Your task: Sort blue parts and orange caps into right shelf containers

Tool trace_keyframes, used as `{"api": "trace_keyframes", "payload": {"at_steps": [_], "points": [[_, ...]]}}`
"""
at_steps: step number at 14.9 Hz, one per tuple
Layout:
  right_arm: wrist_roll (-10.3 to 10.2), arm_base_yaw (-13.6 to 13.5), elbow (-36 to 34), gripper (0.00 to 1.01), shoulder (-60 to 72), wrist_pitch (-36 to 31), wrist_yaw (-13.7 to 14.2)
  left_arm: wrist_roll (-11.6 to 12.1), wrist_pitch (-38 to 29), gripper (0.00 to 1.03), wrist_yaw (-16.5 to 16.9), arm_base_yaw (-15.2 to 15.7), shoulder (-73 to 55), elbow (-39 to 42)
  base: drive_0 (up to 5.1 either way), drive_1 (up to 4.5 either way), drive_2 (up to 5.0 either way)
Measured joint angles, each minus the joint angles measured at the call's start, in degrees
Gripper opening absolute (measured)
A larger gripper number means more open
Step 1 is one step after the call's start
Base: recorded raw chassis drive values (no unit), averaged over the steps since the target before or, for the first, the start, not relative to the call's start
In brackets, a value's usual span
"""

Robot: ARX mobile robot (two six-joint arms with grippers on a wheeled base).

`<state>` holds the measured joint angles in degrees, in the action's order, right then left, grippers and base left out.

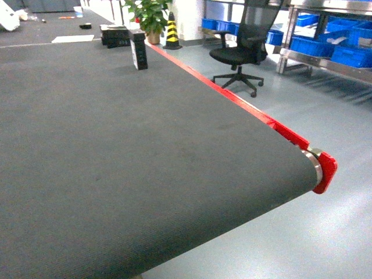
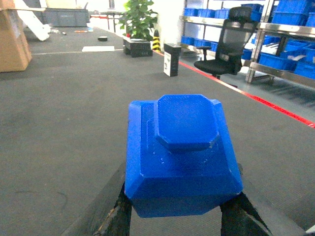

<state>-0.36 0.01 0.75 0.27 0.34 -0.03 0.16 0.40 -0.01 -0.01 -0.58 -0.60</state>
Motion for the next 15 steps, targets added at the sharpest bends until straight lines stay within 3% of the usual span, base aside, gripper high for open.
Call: {"api": "trace_keyframes", "payload": {"at_steps": [15], "points": [[0.0, 0.0, 0.0, 0.44, 0.0, 0.0, 0.0, 0.0, 0.0, 0.41, 0.0, 0.0, 0.0, 0.0, -1.7, -1.73, -1.7]]}}
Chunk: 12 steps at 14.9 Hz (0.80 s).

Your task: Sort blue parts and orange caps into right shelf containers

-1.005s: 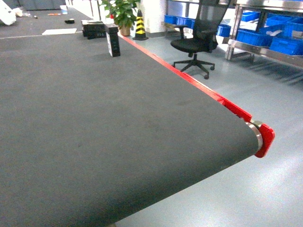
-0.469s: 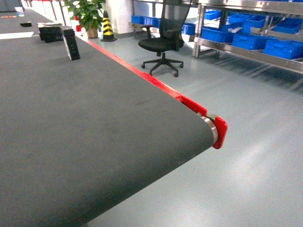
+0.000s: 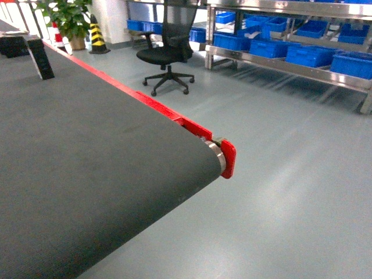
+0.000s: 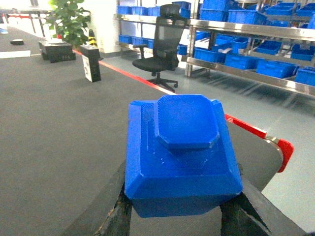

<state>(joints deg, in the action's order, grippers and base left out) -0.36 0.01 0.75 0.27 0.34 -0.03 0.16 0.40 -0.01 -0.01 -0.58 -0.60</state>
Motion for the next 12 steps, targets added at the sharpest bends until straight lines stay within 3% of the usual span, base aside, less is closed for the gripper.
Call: {"api": "trace_keyframes", "payload": {"at_steps": [12], "points": [[0.0, 0.0, 0.0, 0.44, 0.0, 0.0, 0.0, 0.0, 0.0, 0.41, -0.02, 0.0, 0.0, 0.0, -1.7, -1.73, -1.7]]}}
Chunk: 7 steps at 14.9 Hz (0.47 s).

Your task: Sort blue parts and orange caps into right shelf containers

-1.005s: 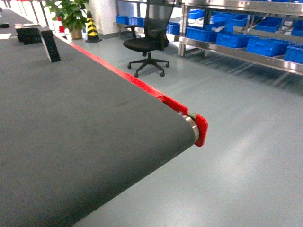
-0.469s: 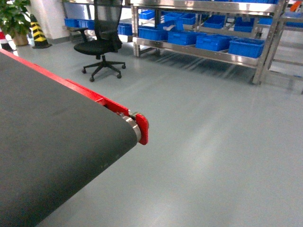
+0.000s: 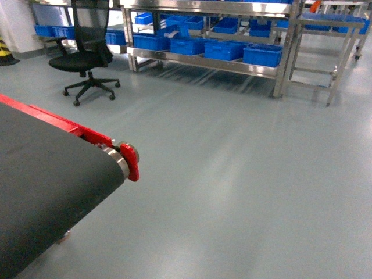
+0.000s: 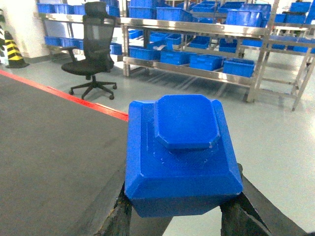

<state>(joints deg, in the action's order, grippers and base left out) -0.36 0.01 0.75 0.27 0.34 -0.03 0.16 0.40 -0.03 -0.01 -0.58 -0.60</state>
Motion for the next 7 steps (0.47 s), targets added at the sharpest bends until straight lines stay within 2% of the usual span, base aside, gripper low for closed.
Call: {"api": "trace_keyframes", "payload": {"at_steps": [7], "points": [[0.0, 0.0, 0.0, 0.44, 0.0, 0.02, 0.0, 0.0, 0.0, 0.41, 0.02, 0.0, 0.0, 0.0, -1.7, -1.73, -1.7]]}}
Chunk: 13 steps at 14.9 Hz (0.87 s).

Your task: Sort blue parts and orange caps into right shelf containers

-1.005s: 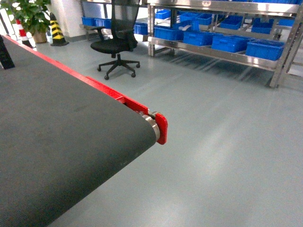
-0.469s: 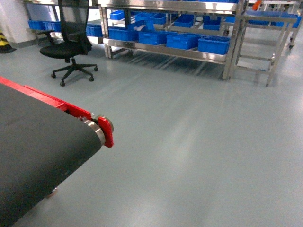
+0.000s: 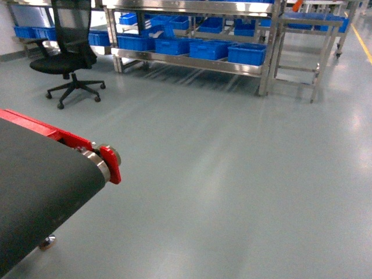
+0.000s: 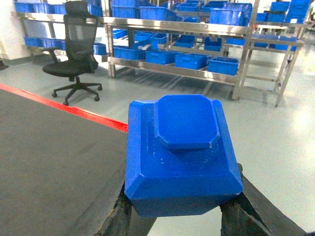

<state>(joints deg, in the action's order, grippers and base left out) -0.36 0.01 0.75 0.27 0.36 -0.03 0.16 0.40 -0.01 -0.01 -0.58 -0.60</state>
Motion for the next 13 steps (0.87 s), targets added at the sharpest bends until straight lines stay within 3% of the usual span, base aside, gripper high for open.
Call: {"api": "trace_keyframes", "payload": {"at_steps": [13], "points": [[0.0, 0.0, 0.0, 0.44, 0.0, 0.0, 0.0, 0.0, 0.0, 0.41, 0.0, 0.0, 0.0, 0.0, -1.7, -1.71, -1.7]]}}
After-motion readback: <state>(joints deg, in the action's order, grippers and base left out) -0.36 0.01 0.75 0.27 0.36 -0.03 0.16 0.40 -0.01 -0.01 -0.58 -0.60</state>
